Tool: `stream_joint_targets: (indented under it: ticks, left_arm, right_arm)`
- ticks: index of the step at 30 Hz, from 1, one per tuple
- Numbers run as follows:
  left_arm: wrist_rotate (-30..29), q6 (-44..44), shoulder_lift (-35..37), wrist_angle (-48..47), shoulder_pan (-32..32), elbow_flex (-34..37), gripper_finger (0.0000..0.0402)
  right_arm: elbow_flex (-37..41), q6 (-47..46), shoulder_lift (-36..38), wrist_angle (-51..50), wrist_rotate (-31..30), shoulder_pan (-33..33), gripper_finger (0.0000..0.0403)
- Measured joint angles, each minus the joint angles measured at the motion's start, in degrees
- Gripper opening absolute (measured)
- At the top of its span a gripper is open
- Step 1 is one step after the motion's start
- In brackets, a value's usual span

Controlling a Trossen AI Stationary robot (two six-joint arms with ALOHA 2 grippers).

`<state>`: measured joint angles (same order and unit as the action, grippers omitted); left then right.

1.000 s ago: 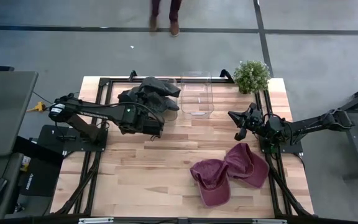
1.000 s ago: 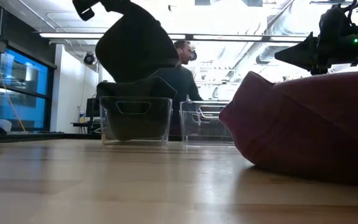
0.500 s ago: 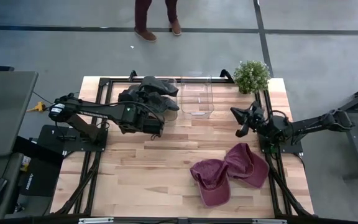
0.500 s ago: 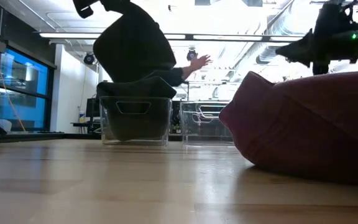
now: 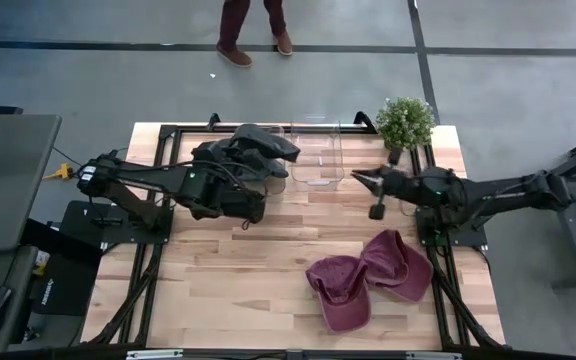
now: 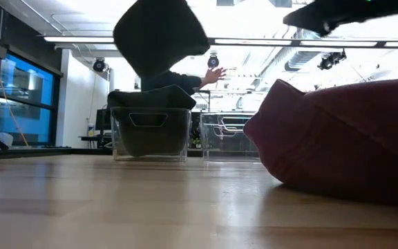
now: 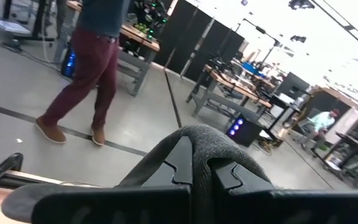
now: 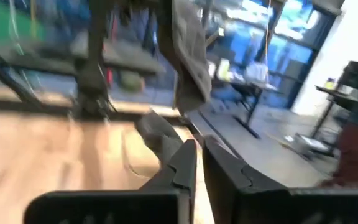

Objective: Pick & Place hat
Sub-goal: Put the black cap into the left transparent bin

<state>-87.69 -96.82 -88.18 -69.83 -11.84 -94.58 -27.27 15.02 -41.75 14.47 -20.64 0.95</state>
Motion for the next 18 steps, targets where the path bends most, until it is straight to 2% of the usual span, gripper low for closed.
stream_joint_targets:
  ticks: [4,8,11,18]
  left_arm:
    - [2.38,11.87,0.0,8.47,0.22,-1.04,0.0]
    - [3.15,20.11,-0.04,14.79,0.22,-1.11,0.0]
    - [3.49,22.96,-0.04,16.56,0.2,-1.12,0.0]
    - [3.59,23.16,-0.04,16.72,0.21,-1.12,0.0]
  right_arm:
    - [-8.51,4.5,-9.66,-0.6,-0.96,-0.91,0.0071]
    - [-16.46,6.99,-17.55,-1.62,-2.42,-1.64,0.0134]
    - [-21.81,6.52,-22.39,-2.88,-1.79,-1.75,0.0193]
    - [-33.43,6.3,-33.18,-8.14,-0.44,-1.73,0.0327]
